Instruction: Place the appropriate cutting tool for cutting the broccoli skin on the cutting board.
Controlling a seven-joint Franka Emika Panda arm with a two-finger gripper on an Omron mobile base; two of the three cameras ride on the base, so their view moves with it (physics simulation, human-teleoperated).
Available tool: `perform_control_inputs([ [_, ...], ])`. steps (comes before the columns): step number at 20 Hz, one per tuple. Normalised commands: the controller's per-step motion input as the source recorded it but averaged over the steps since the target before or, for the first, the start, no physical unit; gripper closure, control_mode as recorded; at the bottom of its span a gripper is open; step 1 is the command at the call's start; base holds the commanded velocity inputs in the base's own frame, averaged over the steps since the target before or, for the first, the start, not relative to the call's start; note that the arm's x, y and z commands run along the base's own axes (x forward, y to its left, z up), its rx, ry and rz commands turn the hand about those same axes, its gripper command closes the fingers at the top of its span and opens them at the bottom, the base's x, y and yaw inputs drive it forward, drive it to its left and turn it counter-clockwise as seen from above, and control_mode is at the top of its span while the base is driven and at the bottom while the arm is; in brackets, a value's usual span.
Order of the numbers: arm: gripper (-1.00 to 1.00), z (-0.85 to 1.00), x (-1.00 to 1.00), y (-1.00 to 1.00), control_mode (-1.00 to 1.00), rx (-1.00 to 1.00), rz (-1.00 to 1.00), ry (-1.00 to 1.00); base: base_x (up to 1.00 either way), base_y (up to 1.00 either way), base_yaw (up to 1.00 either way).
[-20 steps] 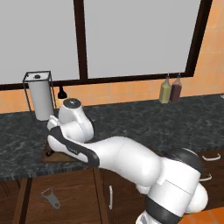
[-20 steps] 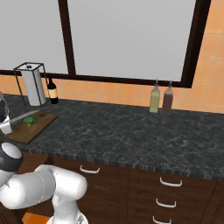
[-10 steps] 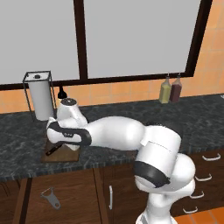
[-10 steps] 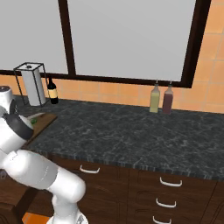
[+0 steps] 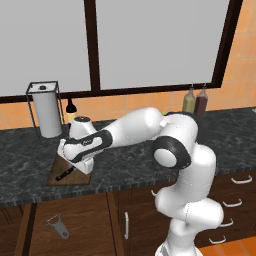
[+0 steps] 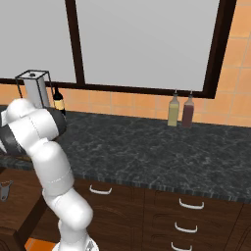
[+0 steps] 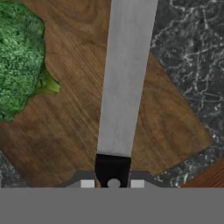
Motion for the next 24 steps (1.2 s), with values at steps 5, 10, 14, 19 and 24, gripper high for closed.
perform_control_inputs([
  [5, 1.00, -0.34, 0.01, 0.06, -1.00, 0.00, 0.00, 0.09, 0.00, 0.00, 0.00],
  [10, 1.00, -0.24, 0.16, 0.09, -1.00, 0.00, 0.00, 0.00, 0.00, 0.00, 0.00],
  [14, -1.00, -0.25, 0.09, 0.02, -1.00, 0.00, 0.00, 0.00, 0.00, 0.00, 0.00],
  [19, -1.00, 0.04, -0.35, -0.30, -1.00, 0.03, 0.00, -0.03, 0.00, 0.00, 0.00],
  [24, -1.00, 0.66, -0.86, -0.48, -1.00, 0.02, -0.01, -0.03, 0.00, 0.00, 0.00],
])
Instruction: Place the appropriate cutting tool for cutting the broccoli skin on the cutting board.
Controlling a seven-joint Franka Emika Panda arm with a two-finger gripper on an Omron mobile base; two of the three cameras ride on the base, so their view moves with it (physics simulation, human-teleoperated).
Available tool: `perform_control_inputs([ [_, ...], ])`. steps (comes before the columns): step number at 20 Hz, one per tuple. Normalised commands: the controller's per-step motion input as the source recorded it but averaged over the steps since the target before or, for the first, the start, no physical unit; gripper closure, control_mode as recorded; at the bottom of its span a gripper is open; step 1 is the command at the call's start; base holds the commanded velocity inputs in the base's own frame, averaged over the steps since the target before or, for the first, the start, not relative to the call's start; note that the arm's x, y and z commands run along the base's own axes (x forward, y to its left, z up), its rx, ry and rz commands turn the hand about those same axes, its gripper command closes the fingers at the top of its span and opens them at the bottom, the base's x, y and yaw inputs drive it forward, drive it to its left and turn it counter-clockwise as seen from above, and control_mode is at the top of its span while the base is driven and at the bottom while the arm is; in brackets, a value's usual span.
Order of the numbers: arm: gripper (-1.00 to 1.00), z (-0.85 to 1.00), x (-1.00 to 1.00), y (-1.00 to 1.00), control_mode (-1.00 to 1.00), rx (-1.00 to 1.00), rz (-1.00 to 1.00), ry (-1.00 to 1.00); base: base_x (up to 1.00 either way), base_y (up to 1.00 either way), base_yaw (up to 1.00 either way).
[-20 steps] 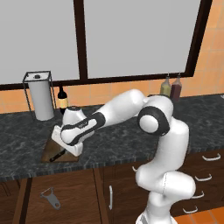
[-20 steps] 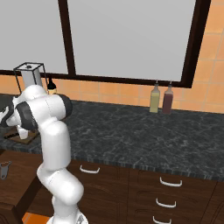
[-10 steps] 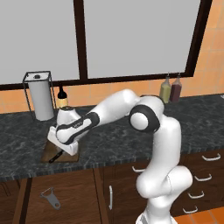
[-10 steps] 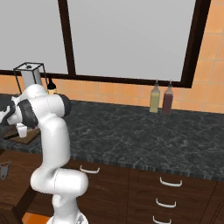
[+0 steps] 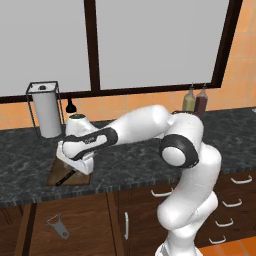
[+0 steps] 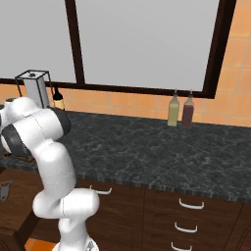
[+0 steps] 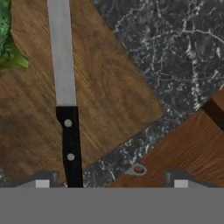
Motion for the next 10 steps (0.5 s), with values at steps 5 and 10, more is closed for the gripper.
perform_control_inputs([
  [5, -1.00, 0.87, -0.40, -0.54, -1.00, 0.00, -0.03, -0.02, 0.00, 0.00, 0.00],
  [10, -1.00, 0.79, 0.00, -0.68, -1.00, 0.00, 0.00, -0.03, 0.00, 0.00, 0.00],
])
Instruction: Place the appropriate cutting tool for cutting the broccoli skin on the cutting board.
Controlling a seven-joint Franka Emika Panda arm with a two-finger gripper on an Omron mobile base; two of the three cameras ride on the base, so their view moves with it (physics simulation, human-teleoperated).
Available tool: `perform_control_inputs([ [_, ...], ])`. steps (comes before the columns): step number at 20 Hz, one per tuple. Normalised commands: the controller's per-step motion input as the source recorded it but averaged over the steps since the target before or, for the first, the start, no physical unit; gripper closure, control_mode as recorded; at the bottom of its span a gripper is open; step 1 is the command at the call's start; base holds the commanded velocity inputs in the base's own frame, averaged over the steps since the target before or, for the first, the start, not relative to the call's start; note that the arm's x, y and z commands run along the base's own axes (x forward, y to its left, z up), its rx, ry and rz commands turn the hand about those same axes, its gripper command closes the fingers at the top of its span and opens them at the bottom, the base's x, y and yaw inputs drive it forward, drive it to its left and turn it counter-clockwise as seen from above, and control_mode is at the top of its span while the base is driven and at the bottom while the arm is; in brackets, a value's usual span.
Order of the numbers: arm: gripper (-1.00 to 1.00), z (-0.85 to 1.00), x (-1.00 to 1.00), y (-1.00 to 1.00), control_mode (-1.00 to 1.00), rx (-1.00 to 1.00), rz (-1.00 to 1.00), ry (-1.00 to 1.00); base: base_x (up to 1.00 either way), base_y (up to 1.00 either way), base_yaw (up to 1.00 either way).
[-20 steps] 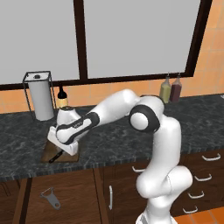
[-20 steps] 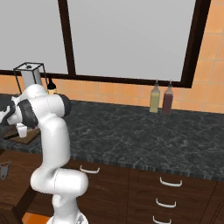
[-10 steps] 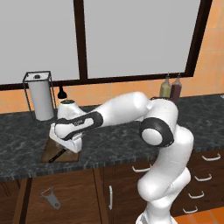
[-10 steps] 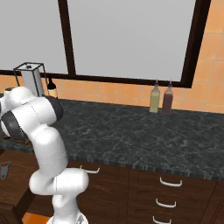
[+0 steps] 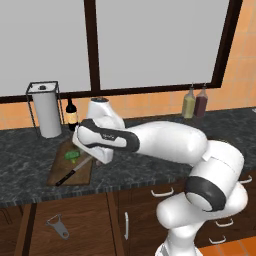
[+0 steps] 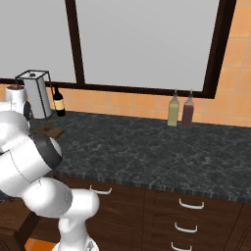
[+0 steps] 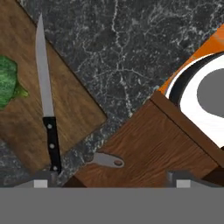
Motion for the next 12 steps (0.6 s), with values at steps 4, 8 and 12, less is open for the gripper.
perform_control_inputs([
  [4, -1.00, 0.65, 0.00, -0.81, -1.00, 0.00, 0.00, 0.00, 0.00, 0.00, 0.00],
  [8, -1.00, 0.59, 0.00, -0.91, -1.00, 0.00, 0.00, -0.03, 0.00, 0.00, 0.00],
  [12, -1.00, 0.40, 0.00, -0.97, -1.00, 0.00, 0.00, -0.07, 0.00, 0.00, 0.00],
])
